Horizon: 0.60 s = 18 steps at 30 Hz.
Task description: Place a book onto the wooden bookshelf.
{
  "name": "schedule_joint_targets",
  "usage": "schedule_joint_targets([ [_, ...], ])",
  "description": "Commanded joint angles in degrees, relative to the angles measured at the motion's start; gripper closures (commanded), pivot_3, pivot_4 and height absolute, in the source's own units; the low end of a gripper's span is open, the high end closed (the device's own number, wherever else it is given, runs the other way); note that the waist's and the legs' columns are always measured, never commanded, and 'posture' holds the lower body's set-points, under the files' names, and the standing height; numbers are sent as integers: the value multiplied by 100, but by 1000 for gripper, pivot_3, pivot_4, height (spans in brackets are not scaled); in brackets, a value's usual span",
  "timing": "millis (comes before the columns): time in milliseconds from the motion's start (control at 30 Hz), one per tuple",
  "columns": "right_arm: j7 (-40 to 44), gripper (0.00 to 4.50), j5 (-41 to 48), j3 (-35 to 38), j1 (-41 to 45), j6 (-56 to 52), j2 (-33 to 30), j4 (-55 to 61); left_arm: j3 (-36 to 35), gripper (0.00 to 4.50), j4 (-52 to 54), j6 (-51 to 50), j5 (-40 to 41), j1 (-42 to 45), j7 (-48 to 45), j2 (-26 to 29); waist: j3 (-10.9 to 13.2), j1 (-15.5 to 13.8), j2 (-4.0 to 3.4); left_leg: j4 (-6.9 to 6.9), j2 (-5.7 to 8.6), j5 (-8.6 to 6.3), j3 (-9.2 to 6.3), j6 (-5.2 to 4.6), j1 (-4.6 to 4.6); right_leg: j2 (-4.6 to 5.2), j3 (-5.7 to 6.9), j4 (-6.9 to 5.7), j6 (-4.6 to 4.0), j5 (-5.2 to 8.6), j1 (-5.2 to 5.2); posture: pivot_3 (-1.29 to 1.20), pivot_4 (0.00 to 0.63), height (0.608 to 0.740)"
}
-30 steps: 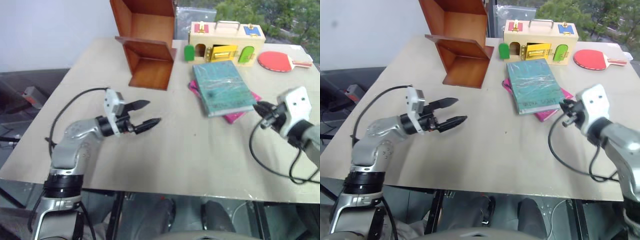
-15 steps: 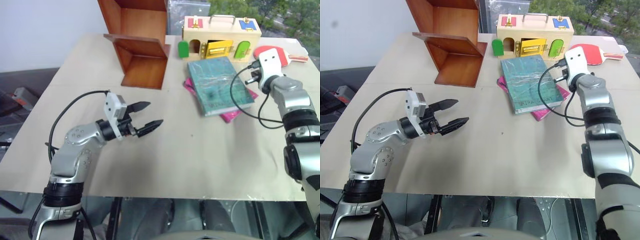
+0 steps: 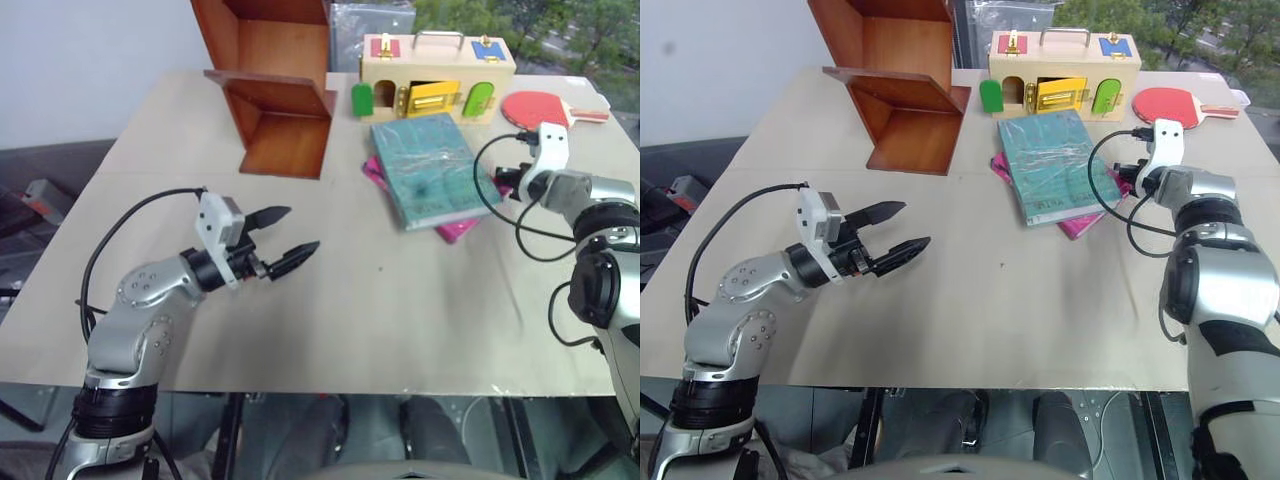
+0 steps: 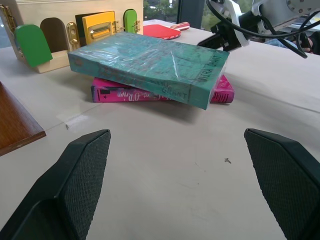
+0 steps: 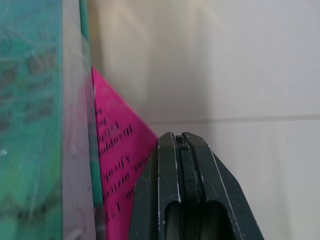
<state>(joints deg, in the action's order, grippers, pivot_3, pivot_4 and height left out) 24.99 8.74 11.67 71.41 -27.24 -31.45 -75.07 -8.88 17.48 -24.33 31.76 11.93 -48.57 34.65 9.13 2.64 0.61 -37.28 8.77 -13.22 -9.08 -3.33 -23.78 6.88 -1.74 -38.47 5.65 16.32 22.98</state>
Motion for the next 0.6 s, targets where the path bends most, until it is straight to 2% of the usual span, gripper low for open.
schedule_joint_targets([
  [33,392,4430,-181,-146,26,-159,65,46,-187,0,232,60,117,-14,29,60,-1,5,-1,-2,0,0,2,0,1,0,-2,-2,0,0,0,0,150,740],
  [400,1598,4430,-368,-432,-458,-662,75,337,-158,0,149,106,103,6,8,21,-10,46,0,-17,-2,0,12,1,14,2,-17,-35,0,0,0,0,150,740],
  [600,2251,4430,-292,-565,-914,-1212,-15,1016,-114,0,60,131,95,83,-43,-2,-29,47,3,-18,-3,0,12,1,16,4,-18,-37,0,0,-2,0,150,740],
])
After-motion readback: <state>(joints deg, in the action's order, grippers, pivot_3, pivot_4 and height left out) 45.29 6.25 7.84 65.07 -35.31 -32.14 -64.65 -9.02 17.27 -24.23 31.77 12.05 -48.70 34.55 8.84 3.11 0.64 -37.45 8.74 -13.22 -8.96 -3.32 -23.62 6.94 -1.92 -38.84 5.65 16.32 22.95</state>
